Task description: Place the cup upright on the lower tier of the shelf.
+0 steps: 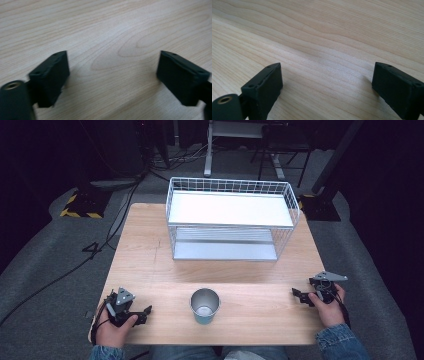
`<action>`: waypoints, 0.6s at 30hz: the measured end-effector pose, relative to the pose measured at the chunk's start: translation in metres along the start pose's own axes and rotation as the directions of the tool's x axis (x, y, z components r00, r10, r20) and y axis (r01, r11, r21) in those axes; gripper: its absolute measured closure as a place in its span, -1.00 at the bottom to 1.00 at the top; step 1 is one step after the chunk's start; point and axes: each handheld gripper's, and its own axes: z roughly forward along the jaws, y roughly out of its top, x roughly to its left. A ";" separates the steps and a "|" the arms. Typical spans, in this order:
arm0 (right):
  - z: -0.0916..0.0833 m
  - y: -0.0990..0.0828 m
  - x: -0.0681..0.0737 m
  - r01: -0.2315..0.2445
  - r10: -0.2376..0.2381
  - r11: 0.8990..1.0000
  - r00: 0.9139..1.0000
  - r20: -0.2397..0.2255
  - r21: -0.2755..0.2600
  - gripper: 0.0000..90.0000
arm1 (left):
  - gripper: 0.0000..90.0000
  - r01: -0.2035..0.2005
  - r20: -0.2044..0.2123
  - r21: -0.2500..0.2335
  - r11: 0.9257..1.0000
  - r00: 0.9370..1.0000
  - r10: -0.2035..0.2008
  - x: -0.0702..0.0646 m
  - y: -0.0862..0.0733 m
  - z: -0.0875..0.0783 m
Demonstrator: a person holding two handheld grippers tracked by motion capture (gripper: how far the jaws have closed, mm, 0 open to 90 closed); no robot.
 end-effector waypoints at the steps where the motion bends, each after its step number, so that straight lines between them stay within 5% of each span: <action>1: 0.000 0.000 0.000 0.000 0.000 1.000 1.000 -0.002 0.000 -0.78 | -0.64 0.018 0.015 -0.002 1.000 1.000 -0.018 0.001 0.000 -0.001; 5: 0.000 0.000 0.000 -0.001 0.001 1.000 1.000 -0.004 0.003 -0.79 | -0.64 0.049 0.035 -0.011 0.999 0.998 -0.048 0.001 0.001 -0.004; 18: 0.003 0.002 -0.001 -0.012 0.012 1.000 1.000 0.014 0.015 -0.91 | -0.65 0.021 0.054 -0.116 0.993 0.998 -0.015 -0.020 -0.002 -0.035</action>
